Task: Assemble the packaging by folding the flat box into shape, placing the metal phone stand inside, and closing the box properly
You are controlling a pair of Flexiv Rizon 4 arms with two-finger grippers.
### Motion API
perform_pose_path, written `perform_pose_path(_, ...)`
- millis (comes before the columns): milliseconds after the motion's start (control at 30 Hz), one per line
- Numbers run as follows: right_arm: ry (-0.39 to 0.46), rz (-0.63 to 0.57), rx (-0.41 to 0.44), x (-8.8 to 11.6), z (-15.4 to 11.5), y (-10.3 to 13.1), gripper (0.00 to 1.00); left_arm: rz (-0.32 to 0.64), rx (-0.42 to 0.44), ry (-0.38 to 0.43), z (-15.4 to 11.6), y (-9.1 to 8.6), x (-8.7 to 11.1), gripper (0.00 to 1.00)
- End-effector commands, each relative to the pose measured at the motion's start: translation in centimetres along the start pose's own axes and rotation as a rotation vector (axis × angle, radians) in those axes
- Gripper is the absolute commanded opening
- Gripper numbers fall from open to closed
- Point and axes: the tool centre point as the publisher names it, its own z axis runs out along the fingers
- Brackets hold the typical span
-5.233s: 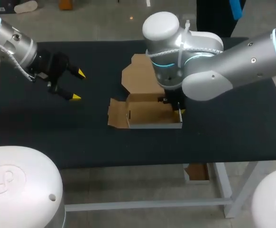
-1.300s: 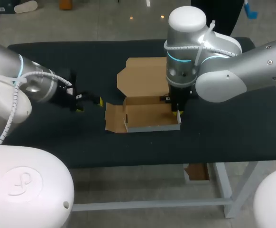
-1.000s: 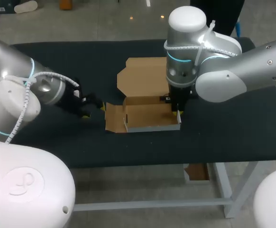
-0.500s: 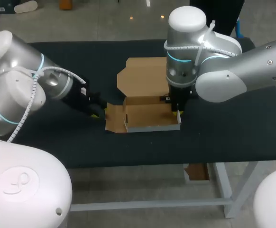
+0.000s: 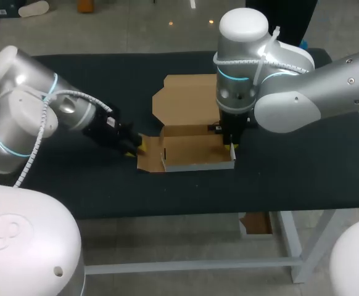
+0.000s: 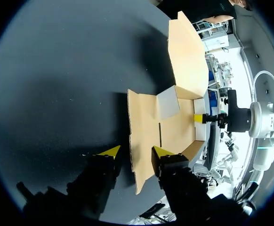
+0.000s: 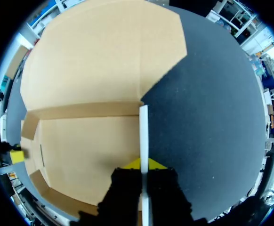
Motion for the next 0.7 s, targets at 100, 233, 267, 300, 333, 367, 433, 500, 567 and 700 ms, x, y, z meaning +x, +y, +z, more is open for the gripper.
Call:
perform_pose_path(100,-0.004,0.0,0.005,0.1,-0.1,0.1,0.0,0.001,-0.028,0.004,1.0,-0.6,0.0,0.22)
perform_pose_path(233,-0.004,0.0,0.005,0.1,-0.1,0.1,0.0,0.0,-0.024,-0.015,1.0,-0.6,0.4,0.0)
perform_pose_path(267,-0.004,0.0,0.005,0.1,-0.1,0.1,0.0,0.001,-0.023,-0.021,0.9,-0.6,0.5,0.0)
perform_pose_path(300,-0.004,0.0,0.005,0.1,-0.1,0.1,0.0,-0.002,-0.016,-0.035,0.8,-0.6,0.7,0.0)
perform_pose_path(333,-0.004,0.0,0.005,0.1,-0.1,0.1,0.0,-0.002,-0.014,-0.04,0.8,-0.6,0.9,0.0)
perform_pose_path(367,-0.004,0.0,0.005,0.1,-0.1,0.1,0.0,-0.003,-0.01,-0.05,0.7,-0.6,1.1,0.0)
perform_pose_path(433,-0.004,0.0,0.005,0.1,-0.1,0.1,0.0,-0.009,0.0,-0.085,0.5,-0.6,1.5,0.0)
perform_pose_path(500,-0.004,0.0,0.005,0.1,-0.1,0.1,0.0,-0.014,0.009,-0.115,0.5,-0.6,2.0,0.0)
perform_pose_path(567,-0.004,0.0,0.005,0.1,-0.1,0.1,0.0,-0.019,0.027,-0.159,0.4,-0.7,2.5,0.0)
perform_pose_path(700,-0.004,0.0,0.005,0.1,-0.1,0.1,0.0,-0.023,0.049,-0.23,0.5,-0.7,3.3,0.0)
